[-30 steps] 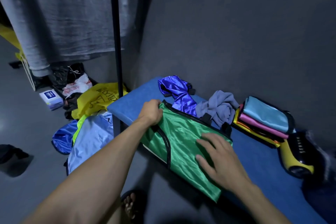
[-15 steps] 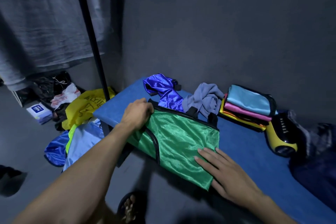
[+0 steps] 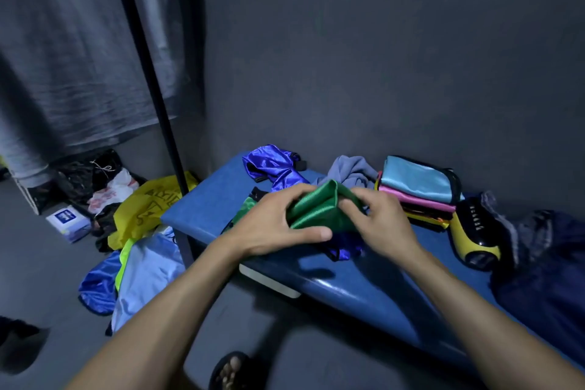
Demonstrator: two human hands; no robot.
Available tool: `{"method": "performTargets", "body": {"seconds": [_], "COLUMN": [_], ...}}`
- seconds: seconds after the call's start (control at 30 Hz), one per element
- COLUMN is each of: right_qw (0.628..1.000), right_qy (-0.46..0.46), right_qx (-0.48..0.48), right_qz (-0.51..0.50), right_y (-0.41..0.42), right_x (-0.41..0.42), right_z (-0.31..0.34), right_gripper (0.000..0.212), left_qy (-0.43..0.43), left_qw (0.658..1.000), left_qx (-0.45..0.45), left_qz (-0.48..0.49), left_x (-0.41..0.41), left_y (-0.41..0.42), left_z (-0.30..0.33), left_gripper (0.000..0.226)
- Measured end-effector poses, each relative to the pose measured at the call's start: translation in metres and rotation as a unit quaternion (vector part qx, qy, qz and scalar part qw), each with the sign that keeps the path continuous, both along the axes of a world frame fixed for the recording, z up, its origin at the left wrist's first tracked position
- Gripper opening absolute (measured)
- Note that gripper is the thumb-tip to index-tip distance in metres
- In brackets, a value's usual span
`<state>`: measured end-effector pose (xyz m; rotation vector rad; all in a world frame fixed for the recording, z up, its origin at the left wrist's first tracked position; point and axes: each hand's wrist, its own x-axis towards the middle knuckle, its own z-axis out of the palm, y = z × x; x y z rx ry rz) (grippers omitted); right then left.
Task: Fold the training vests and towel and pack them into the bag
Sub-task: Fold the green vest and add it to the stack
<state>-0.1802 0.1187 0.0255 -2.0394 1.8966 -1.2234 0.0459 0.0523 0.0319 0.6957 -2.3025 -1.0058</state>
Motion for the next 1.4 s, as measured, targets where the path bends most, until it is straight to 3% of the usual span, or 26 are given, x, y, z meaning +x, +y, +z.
{"method": "performTargets", "body": {"seconds": [0.07, 0.13, 0.2, 0.37, 0.57, 0.7, 0.83, 0.93, 1.1, 1.17, 1.3, 1.4], "right_qw": [1.000, 0.999, 0.999, 0.982, 0.985, 0.990, 0.989, 0.983, 0.979, 0.982, 0.988, 0.993], "right_qy": [-0.011, -0.015, -0.021, -0.086, -0.104, -0.097, -0.084, -0.048, -0.041, -0.009, 0.036, 0.055], "right_qx": [0.002, 0.000, 0.005, 0.113, 0.113, 0.077, 0.093, 0.149, 0.191, 0.188, 0.143, 0.097], "right_qz": [0.010, 0.030, 0.047, 0.123, 0.082, 0.060, 0.072, 0.095, 0.060, 0.028, -0.039, -0.047], "right_y": [-0.010, -0.018, -0.024, 0.000, 0.054, 0.083, 0.112, 0.127, 0.127, 0.117, 0.097, 0.092], "right_x": [0.007, 0.011, 0.009, -0.010, -0.044, -0.060, -0.075, -0.087, -0.111, -0.120, -0.139, -0.144], "right_z": [0.021, 0.041, 0.061, 0.096, 0.127, 0.160, 0.197, 0.212, 0.214, 0.212, 0.211, 0.212], "right_gripper": [0.035, 0.039, 0.035, 0.022, 0.016, 0.041, 0.026, 0.029, 0.014, 0.011, 0.010, 0.009], "left_qy": [0.000, 0.000, 0.015, -0.001, 0.052, 0.119, 0.178, 0.188, 0.170, 0.165, 0.189, 0.225], "left_qw": [0.995, 0.981, 0.974, 0.970, 0.987, 0.992, 0.983, 0.980, 0.982, 0.982, 0.977, 0.969], "left_qx": [-0.081, -0.158, -0.183, -0.224, -0.147, -0.042, 0.034, 0.055, 0.080, 0.090, 0.097, 0.105], "left_qz": [0.056, 0.115, 0.132, 0.099, 0.034, 0.001, -0.016, -0.021, -0.014, -0.006, 0.015, 0.001], "left_x": [-0.008, -0.014, -0.016, -0.015, -0.011, -0.012, -0.021, -0.033, -0.066, -0.083, -0.113, -0.123], "left_y": [0.000, -0.005, -0.010, -0.013, 0.007, 0.024, 0.044, 0.049, 0.035, 0.023, 0.004, -0.007], "left_z": [0.007, 0.018, 0.039, 0.110, 0.160, 0.173, 0.174, 0.166, 0.150, 0.142, 0.140, 0.143], "left_gripper": [0.050, 0.027, 0.014, 0.030, 0.036, 0.031, 0.025, 0.040, 0.038, 0.042, 0.024, 0.022]}}
